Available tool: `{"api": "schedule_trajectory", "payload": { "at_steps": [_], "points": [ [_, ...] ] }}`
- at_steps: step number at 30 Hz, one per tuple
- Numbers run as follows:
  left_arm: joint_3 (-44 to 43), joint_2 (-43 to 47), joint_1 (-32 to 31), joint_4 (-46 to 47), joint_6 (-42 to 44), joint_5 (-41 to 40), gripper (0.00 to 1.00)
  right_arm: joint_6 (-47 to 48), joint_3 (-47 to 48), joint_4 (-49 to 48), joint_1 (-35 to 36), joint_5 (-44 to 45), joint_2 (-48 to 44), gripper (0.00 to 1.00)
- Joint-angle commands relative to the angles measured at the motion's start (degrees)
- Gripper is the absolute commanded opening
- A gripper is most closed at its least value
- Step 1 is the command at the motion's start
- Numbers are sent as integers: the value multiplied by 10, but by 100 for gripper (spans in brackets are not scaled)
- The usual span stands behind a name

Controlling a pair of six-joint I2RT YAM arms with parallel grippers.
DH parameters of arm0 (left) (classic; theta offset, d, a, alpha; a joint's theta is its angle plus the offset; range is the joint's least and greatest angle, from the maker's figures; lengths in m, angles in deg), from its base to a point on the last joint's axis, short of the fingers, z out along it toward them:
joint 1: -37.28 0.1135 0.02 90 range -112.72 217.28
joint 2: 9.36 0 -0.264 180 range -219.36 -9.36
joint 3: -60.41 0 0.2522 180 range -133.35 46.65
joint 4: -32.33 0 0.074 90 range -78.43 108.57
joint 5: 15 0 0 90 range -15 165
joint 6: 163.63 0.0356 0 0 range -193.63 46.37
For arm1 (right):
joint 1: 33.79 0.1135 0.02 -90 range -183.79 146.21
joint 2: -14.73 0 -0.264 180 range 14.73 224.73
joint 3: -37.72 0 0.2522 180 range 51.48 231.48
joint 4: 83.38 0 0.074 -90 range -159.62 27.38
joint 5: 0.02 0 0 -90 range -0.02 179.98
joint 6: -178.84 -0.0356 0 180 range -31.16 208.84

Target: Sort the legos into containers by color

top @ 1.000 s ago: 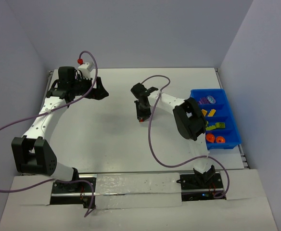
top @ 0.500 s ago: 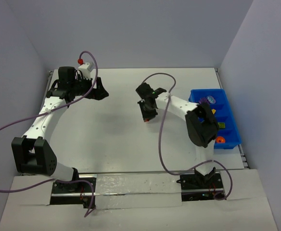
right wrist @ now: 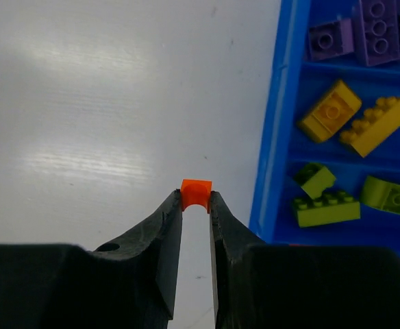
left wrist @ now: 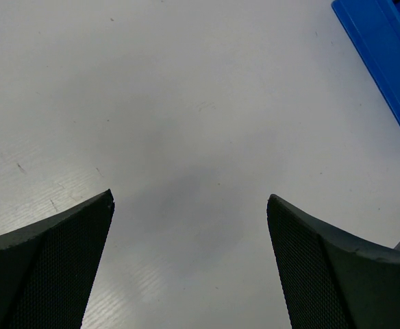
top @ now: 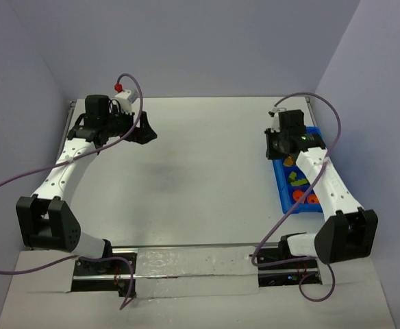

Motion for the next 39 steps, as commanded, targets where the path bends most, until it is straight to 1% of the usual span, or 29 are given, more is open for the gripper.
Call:
{"api": "schedule_trajectory", "payload": {
  "at_steps": [1,4,8,10,13,18,21,28,30,31,32,33,34,36,39],
  "points": [
    [-29,-3,-10,9,9,12,99,106,-42,55,-65,-8,-74,0],
    [-31,-9,-19,12,7,13,99,161,-64,88,-144,-32,-93,0],
    [-35,-15,-24,12,8,11,99,224,-93,110,-205,-29,-95,0],
    [-39,-18,-25,10,9,12,99,248,-106,119,-229,-21,-76,0],
    [-41,-21,-26,10,8,14,99,266,-114,121,-243,-25,-56,0],
    [-40,-21,-27,7,9,10,99,275,-121,109,-246,-23,-22,0],
    [-38,-18,-27,3,9,5,99,278,-128,102,-247,-21,-13,3],
    [-36,-19,-27,0,9,3,99,279,-133,106,-247,-19,11,5],
    [-37,-20,-27,0,9,3,99,282,-135,110,-247,-19,9,14],
    [-37,-20,-27,0,9,3,99,282,-136,111,-247,-19,8,21],
    [-38,-20,-27,0,9,4,99,282,-136,112,-247,-19,8,29],
    [-38,-20,-27,1,9,4,99,283,-136,113,-247,-21,5,42],
    [-38,-20,-27,1,9,4,99,283,-134,116,-248,-23,2,51],
    [-40,-20,-27,-1,9,3,99,282,-122,131,-248,-33,-4,64],
    [-41,-19,-27,-7,9,0,99,279,-86,157,-248,-51,-16,78]
  ]
}}
